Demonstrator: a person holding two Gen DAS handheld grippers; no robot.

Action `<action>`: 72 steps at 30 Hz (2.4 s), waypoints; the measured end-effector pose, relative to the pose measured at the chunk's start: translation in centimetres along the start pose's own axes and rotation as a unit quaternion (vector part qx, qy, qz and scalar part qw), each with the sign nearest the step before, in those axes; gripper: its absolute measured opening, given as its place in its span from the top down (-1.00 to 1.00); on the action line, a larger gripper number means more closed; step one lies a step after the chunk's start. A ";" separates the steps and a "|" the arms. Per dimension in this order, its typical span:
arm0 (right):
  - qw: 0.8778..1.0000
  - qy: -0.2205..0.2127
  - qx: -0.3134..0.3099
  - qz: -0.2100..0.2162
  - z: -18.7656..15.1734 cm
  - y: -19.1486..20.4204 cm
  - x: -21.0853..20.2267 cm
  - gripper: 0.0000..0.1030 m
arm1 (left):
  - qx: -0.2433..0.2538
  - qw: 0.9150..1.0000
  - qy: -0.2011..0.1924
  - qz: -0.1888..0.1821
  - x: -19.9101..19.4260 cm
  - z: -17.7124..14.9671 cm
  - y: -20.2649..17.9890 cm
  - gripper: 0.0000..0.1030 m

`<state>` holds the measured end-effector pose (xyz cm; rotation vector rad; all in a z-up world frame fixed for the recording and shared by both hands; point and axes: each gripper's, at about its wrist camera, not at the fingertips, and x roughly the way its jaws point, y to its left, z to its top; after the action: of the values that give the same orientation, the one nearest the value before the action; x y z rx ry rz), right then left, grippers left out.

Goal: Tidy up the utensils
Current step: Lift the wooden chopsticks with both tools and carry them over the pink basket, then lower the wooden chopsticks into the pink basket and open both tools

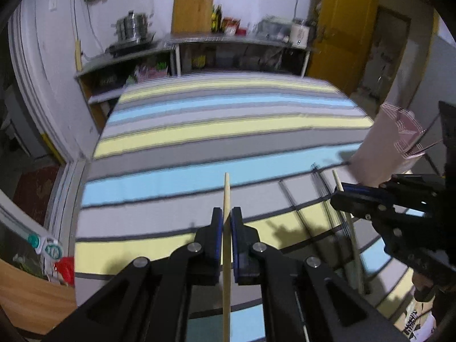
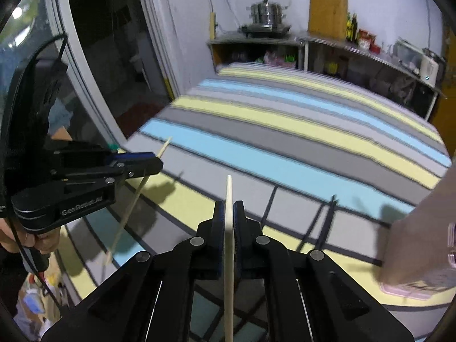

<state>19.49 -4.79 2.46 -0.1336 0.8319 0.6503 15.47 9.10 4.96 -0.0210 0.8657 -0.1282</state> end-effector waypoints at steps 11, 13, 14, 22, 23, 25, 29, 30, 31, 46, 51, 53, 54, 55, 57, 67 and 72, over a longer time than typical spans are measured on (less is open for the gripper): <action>0.996 -0.085 0.017 -0.025 1.2 -0.8 -8.0 0.88 | 0.026 0.995 -0.080 -0.049 -7.5 3.2 -2.6 0.88; 0.995 -0.095 0.022 -0.032 1.1 -1.1 -9.0 0.88 | 0.028 0.994 -0.085 -0.057 -7.9 3.7 -3.2 0.88; 0.994 -0.099 0.024 -0.034 1.0 -1.3 -9.5 0.88 | 0.029 0.994 -0.088 -0.062 -8.1 3.9 -3.6 0.88; 0.989 -0.130 0.051 -0.058 -0.2 -3.0 -13.4 0.88 | 0.019 0.990 -0.091 -0.106 -8.2 4.4 -6.8 0.88; 0.988 -0.133 0.057 -0.063 -0.6 -3.4 -14.0 0.88 | 0.018 0.989 -0.090 -0.115 -8.1 4.4 -7.3 0.88; 0.986 -0.138 0.065 -0.073 -1.2 -4.0 -14.8 0.88 | 0.014 0.987 -0.085 -0.132 -7.7 4.5 -8.4 0.88; 0.981 -0.143 0.093 -0.096 -2.7 -6.0 -16.3 0.88 | 0.025 0.984 -0.076 -0.158 -6.7 4.2 -11.3 0.88; 0.979 -0.144 0.098 -0.101 -2.9 -6.4 -16.7 0.88 | 0.029 0.983 -0.074 -0.163 -6.5 4.1 -12.0 0.88; 0.978 -0.145 0.106 -0.107 -3.2 -6.9 -17.0 0.88 | 0.031 0.983 -0.073 -0.167 -6.2 4.1 -12.6 0.88; 0.951 -0.222 0.153 -0.155 -1.4 -11.6 -23.5 0.88 | 0.026 0.969 -0.113 -0.217 -7.4 10.4 -16.8 0.88; 0.940 -0.253 0.158 -0.164 0.1 -12.5 -24.9 0.88 | 0.017 0.966 -0.134 -0.219 -7.2 13.1 -17.4 0.88; 0.937 -0.261 0.163 -0.164 0.4 -13.0 -25.1 0.88 | 0.012 0.966 -0.133 -0.222 -6.6 13.7 -17.5 0.88; 0.937 -0.262 0.164 -0.165 0.5 -13.3 -25.0 0.88 | 0.010 0.966 -0.134 -0.221 -6.2 13.9 -17.7 0.88; 0.936 -0.262 0.164 -0.167 0.5 -13.5 -24.9 0.88 | 0.008 0.967 -0.133 -0.219 -5.8 14.0 -17.8 0.88; 0.936 -0.259 0.169 -0.166 0.4 -13.9 -24.2 0.88 | 0.006 0.967 -0.131 -0.217 -5.0 14.1 -17.9 0.88; 0.944 -0.223 0.180 -0.161 -1.3 -15.8 -19.9 0.88 | 0.010 0.974 -0.101 -0.202 -0.3 12.6 -19.0 0.87; 0.951 -0.195 0.181 -0.156 -2.2 -16.4 -17.8 0.88 | 0.033 0.976 -0.084 -0.199 1.0 11.8 -19.9 0.87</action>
<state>18.82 -27.29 11.62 0.1904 0.5177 0.2054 23.06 -11.16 13.25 -0.1426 0.6796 -0.5242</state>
